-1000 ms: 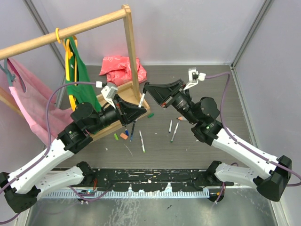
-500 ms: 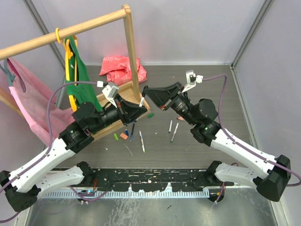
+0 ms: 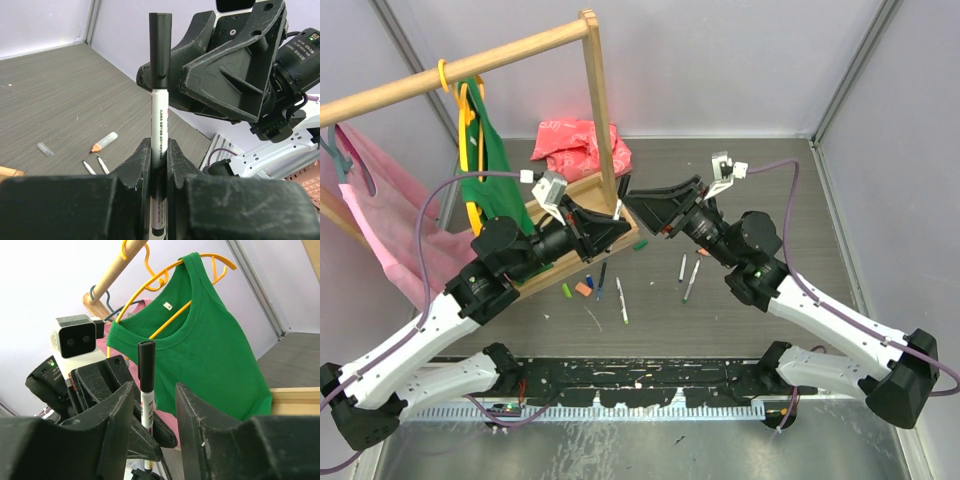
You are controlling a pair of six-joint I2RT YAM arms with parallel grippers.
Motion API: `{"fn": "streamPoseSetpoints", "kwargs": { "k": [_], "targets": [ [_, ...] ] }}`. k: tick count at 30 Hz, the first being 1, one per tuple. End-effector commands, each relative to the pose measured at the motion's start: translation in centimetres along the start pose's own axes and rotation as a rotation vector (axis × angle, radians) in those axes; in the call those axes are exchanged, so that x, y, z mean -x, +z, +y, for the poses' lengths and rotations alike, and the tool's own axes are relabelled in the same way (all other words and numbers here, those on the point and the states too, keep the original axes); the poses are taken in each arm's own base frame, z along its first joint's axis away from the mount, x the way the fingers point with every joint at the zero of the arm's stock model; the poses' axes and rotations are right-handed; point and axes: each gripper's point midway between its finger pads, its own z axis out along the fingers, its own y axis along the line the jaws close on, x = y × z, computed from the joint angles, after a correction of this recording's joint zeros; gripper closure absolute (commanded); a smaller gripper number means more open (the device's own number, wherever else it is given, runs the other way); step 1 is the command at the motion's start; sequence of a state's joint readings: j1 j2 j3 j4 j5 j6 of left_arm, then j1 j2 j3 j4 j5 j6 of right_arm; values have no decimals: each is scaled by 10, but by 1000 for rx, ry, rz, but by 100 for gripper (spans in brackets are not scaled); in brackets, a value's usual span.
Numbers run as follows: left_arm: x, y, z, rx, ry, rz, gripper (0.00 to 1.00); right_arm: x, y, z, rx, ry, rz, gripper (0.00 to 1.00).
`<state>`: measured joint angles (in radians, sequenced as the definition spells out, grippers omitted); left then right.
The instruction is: Insert the pens into the pen caps
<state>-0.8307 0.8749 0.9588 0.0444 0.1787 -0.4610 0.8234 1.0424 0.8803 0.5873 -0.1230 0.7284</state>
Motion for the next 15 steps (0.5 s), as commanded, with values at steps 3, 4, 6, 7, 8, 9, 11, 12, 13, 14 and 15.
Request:
{"fn": "streamPoseSetpoints", "kwargs": {
  "k": [3,4,6,7,8,9,11,12,13,14,15],
  "targets": [
    [28,-5,-15,-44,20,-86,100,37,-9,24,26,-81,-91,53],
    [27,-6,-15,-45,21,-82,100,40,-10,25,19,-93,-93,52],
    [24,-7,-16,-51,22,-71,100,46,-10,29,14,-116,-95,52],
    [23,-8,-16,-56,23,-65,100,48,-9,30,10,-126,-93,51],
    [22,-8,-18,-65,26,-61,100,49,-9,30,5,-134,-89,51],
    [21,-9,-20,-79,28,-54,100,52,-8,32,4,-142,-88,51],
    [20,-9,-25,-106,32,-44,100,54,-6,35,6,-151,-85,50],
    [19,-10,-28,-120,33,-39,100,56,-6,36,9,-155,-87,50],
    [18,-10,-30,-136,35,-33,100,56,-5,37,12,-158,-88,49],
    [18,-10,-33,-149,36,-28,100,57,-5,38,15,-160,-88,48],
    [18,-10,-35,-161,37,-24,100,57,-3,38,16,-161,-86,48]
  ]
}}
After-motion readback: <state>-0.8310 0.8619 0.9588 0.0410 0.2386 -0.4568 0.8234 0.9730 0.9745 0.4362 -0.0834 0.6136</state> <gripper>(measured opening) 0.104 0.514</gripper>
